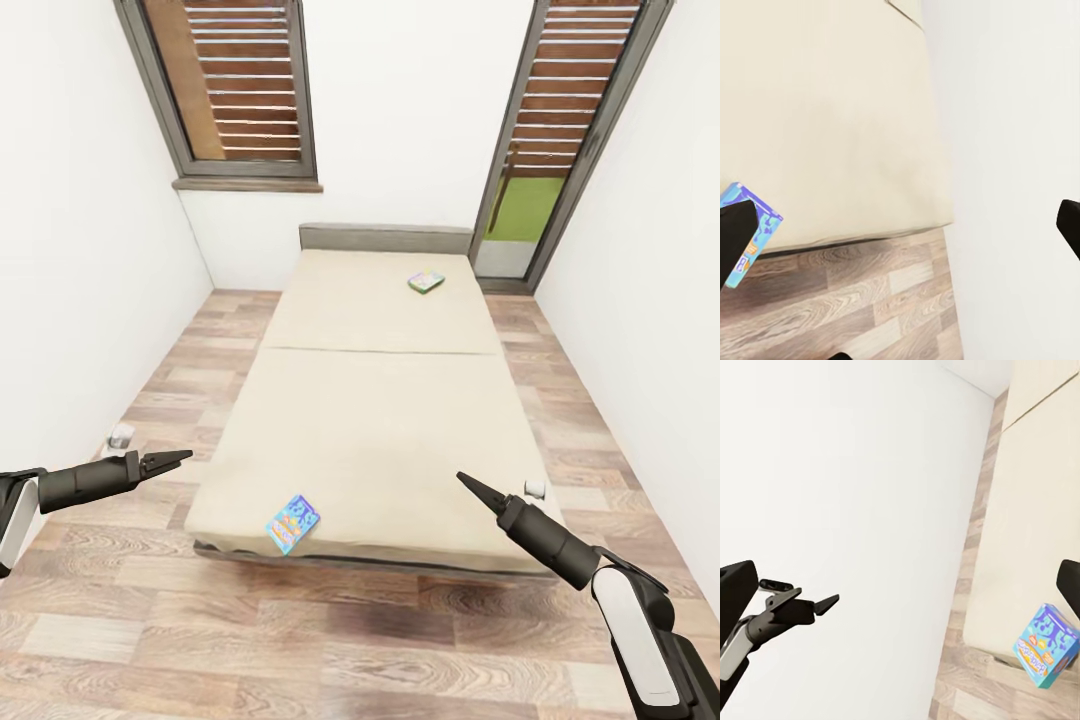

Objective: Put all the toys in the child's room - the three board games (two on the bed and one on the table), the two jigsaw puzzles on the table, and the tennis ball on the table - inside the toy box on the table in the child's room.

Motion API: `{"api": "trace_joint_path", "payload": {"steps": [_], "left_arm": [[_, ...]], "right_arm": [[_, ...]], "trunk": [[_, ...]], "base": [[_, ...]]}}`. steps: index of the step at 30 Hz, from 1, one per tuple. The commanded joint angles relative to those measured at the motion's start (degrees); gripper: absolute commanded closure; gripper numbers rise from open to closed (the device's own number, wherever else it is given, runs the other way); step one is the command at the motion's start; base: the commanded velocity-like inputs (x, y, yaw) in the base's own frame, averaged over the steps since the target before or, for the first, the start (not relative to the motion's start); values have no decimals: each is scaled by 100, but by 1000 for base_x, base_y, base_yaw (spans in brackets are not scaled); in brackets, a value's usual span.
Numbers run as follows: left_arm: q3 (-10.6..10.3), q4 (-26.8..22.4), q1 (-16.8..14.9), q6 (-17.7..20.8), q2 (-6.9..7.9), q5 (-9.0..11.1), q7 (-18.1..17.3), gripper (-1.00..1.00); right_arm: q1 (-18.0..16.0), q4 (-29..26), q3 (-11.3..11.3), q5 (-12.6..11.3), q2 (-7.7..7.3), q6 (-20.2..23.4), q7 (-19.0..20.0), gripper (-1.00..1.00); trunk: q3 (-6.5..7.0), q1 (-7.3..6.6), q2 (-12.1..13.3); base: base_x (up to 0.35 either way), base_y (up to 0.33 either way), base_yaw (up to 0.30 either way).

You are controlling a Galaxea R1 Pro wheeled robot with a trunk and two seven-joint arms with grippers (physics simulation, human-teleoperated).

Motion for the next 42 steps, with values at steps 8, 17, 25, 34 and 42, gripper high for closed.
{"api": "trace_joint_path", "payload": {"steps": [8, 17, 25, 34, 42], "left_arm": [[-1, 1, -4, 42, 1, 14, -6, -100], [0, 1, -4, 42, 1, 14, -8, -100], [1, 1, -4, 42, 1, 12, -12, -100], [-2, 1, -4, 42, 1, 14, -20, -100], [-6, 2, -4, 42, 1, 14, -24, -100]], "right_arm": [[-4, 27, -6, -23, 0, 34, 3, -100], [-4, 35, 1, -17, 5, 26, -1, -100], [-4, 47, 0, -22, 5, 25, -5, -100], [-4, 53, 2, -20, 4, 24, 1, -100], [-4, 54, 2, -17, 18, 21, -4, -100]], "trunk": [[67, 3, -9], [152, 3, -9], [227, 3, -9], [312, 3, -9], [388, 3, -9]], "base": [[0, 0, 0], [0, 0, 0], [0, 0, 0], [0, 0, 0], [0, 0, 0]]}}
